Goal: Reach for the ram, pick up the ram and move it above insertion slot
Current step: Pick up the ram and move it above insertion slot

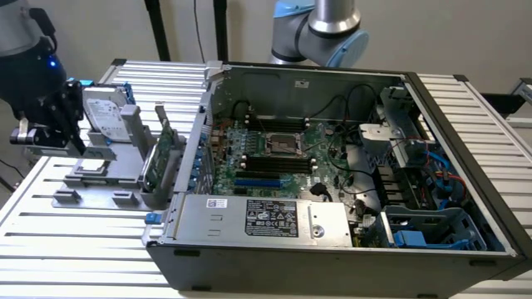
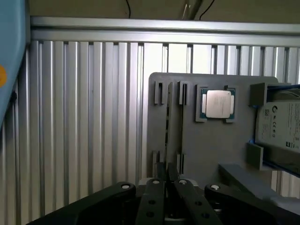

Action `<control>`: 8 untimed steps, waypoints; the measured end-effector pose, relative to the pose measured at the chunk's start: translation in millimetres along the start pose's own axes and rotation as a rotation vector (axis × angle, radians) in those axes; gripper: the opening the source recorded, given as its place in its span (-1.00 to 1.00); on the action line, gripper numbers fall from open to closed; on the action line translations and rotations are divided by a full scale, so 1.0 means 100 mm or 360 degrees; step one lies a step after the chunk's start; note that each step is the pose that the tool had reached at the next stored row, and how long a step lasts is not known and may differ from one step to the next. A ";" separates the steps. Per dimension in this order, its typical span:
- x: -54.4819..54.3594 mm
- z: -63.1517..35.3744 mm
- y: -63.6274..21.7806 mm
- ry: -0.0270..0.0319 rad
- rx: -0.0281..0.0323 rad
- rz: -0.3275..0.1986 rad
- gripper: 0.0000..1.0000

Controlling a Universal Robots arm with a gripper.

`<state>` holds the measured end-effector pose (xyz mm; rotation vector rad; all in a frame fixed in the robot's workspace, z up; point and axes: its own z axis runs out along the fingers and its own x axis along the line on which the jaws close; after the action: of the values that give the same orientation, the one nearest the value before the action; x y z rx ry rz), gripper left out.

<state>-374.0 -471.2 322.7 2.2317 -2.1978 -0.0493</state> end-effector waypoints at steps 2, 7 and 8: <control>0.00 -0.090 -0.048 -0.00006 -0.00007 -0.0004 -0.73; 0.00 -0.324 -0.214 -0.00026 -0.00075 -0.0013 -0.73; 0.00 -0.366 -0.253 -0.00043 -0.00089 -0.0014 -0.73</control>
<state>-347.7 -471.2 358.6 2.2398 -2.1866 -0.0585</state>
